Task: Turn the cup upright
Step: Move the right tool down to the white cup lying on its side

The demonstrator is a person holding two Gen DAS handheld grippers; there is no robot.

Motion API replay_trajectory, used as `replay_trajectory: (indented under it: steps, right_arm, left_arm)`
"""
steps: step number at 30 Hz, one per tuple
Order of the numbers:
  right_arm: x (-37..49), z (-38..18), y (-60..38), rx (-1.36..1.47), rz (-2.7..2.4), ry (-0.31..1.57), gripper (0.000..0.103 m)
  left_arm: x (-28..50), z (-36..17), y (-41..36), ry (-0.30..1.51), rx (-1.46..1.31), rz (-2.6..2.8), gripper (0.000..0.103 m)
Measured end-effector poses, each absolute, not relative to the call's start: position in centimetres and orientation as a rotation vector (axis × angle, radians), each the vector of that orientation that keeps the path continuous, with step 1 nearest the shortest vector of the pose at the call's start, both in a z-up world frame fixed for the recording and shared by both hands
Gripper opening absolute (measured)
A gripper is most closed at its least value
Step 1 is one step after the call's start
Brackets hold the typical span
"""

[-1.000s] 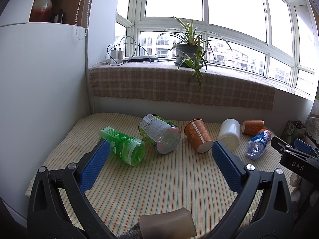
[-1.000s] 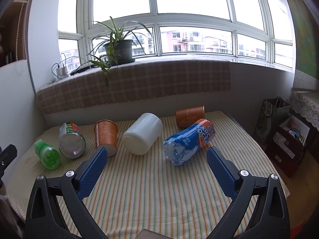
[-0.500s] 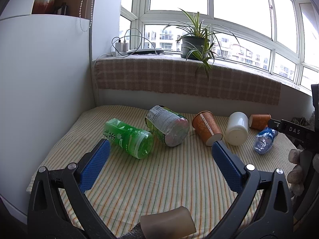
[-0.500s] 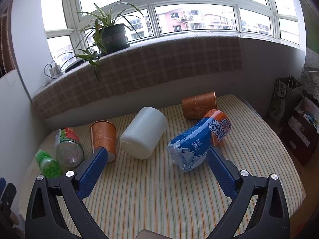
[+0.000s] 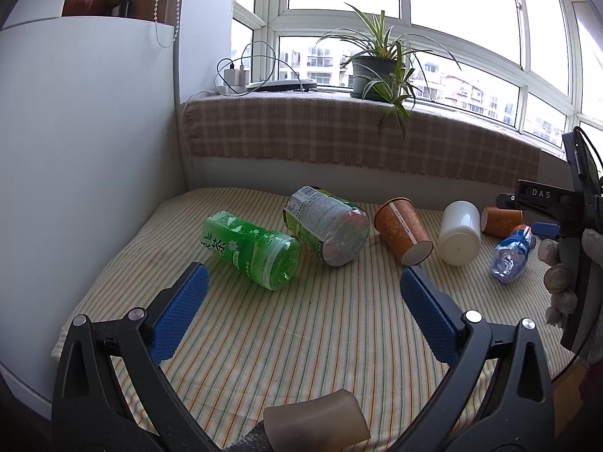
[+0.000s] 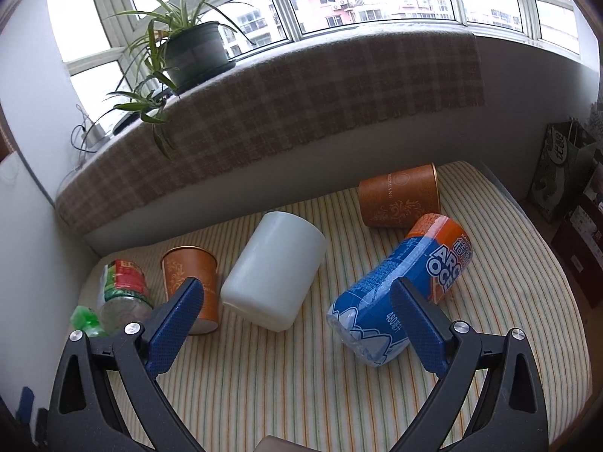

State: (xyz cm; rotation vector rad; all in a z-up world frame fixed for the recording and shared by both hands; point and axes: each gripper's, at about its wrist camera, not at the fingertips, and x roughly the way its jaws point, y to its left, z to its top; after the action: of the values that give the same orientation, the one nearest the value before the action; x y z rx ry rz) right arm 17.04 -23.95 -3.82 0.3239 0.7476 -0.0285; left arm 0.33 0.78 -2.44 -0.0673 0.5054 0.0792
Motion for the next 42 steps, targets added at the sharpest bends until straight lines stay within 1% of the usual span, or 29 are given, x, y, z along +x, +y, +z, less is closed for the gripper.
replay_trajectory:
  steps: [2, 6, 7, 8, 16, 31, 33, 34, 42]
  right_arm:
    - [18.2, -4.0, -24.1, 0.341, -0.024, 0.776, 0.096]
    - [20.4, -4.6, -24.2, 0.383, -0.001, 0.845, 0.093]
    - [21.0, -4.9, -24.1, 0.392, 0.000, 0.864, 0.088]
    - [21.5, -5.2, -24.1, 0.405, 0.008, 0.886, 0.085]
    - [25.0, -7.3, -24.1, 0.495, 0.020, 0.990, 0.084]
    - [27.0, -6.7, -22.1, 0.373, -0.080, 1.041, 0.084]
    - [27.5, -6.8, -21.6, 0.343, -0.113, 1.067, 0.079]
    - [27.8, -7.0, -21.4, 0.331, -0.127, 1.085, 0.074]
    - [29.7, -7.3, -19.2, 0.240, -0.168, 1.146, 0.075]
  left_arm:
    - [0.2, -2.5, 1.1, 0.513, -0.070, 0.087, 0.103]
    - [0.1, -2.8, 1.7, 0.527, -0.080, 0.100, 0.103]
    - [0.0, -2.8, 1.9, 0.528, -0.083, 0.102, 0.103]
    - [-0.1, -2.9, 2.1, 0.529, -0.086, 0.105, 0.103]
    - [-0.1, -3.0, 3.1, 0.535, -0.099, 0.129, 0.103]
    - [0.1, -3.2, 3.9, 0.544, -0.119, 0.143, 0.103]
    - [0.0, -3.2, 3.9, 0.541, -0.122, 0.137, 0.103]
    - [0.0, -3.2, 3.9, 0.540, -0.123, 0.136, 0.103]
    - [-0.3, -3.2, 5.2, 0.536, -0.154, 0.151, 0.103]
